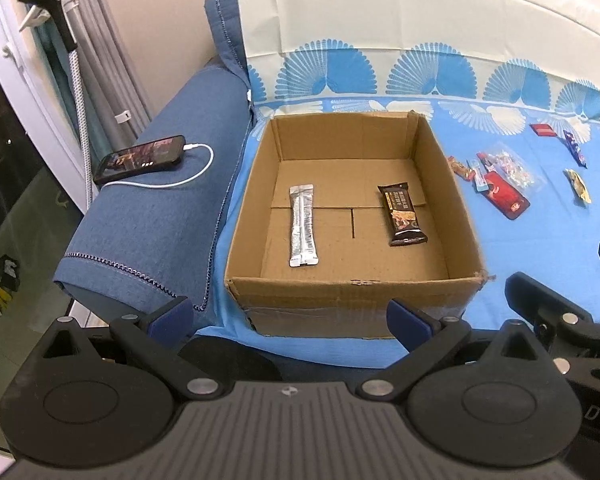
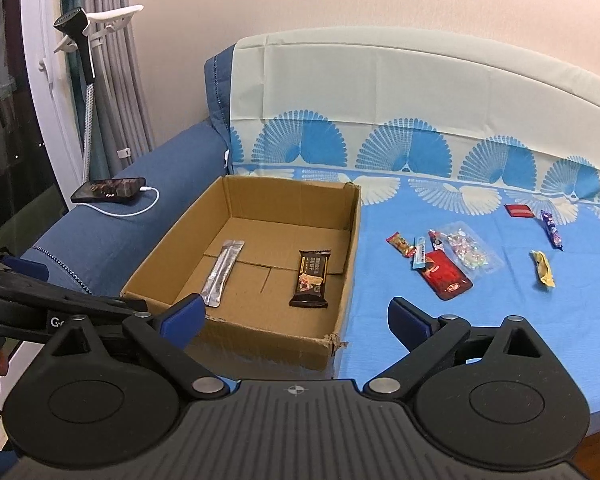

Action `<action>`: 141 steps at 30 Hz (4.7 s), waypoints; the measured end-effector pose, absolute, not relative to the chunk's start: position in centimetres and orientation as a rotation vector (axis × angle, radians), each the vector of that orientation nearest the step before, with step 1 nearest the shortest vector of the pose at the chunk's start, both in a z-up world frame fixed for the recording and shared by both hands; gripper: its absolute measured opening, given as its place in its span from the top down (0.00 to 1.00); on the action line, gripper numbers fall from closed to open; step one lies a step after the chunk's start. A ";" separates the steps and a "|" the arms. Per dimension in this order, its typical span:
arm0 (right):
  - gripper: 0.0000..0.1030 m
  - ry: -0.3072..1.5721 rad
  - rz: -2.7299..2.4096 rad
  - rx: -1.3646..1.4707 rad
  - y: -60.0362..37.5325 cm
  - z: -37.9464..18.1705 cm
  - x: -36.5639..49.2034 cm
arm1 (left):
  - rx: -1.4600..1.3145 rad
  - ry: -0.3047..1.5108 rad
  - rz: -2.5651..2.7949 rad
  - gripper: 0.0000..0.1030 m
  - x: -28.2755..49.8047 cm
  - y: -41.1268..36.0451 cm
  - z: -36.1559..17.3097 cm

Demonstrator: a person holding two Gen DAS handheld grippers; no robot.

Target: Organize snacks

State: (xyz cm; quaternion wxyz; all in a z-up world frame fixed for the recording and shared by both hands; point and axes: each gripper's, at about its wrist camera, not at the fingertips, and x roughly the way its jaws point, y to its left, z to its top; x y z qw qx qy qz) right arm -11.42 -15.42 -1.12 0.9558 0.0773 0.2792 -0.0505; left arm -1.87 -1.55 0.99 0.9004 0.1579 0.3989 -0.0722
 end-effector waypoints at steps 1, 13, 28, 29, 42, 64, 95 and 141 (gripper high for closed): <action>0.04 0.566 -0.103 0.161 -15.6 -1.2 -11.5 | 0.331 0.826 -0.151 0.00 -1.9 -1.7 1.0; 0.04 0.571 -0.147 0.259 -19.0 -2.5 -11.9 | 0.404 0.855 -0.186 0.00 -0.9 -6.3 0.2; 0.03 0.571 -0.466 0.387 -33.2 -6.1 -13.1 | 0.321 1.102 -0.361 0.00 5.4 -21.2 -3.5; 0.03 0.577 -0.492 0.395 -34.5 -6.6 -13.0 | 0.309 1.113 -0.359 0.00 6.1 -22.6 -4.0; 0.03 0.652 -0.668 0.503 -50.1 -14.8 -6.5 | 0.213 1.318 -0.234 0.00 18.2 -36.7 -16.5; 0.00 0.759 -0.700 0.377 -61.6 -26.2 9.7 | 0.047 1.405 -0.013 0.00 27.6 -43.7 -23.6; 1.00 0.731 -0.619 0.338 -47.2 -17.8 -1.2 | 0.181 1.252 -0.443 0.45 10.8 -26.8 -9.0; 0.87 0.722 -0.124 0.267 -19.3 -3.2 -10.9 | 0.025 0.978 -0.290 0.45 0.4 -0.1 1.1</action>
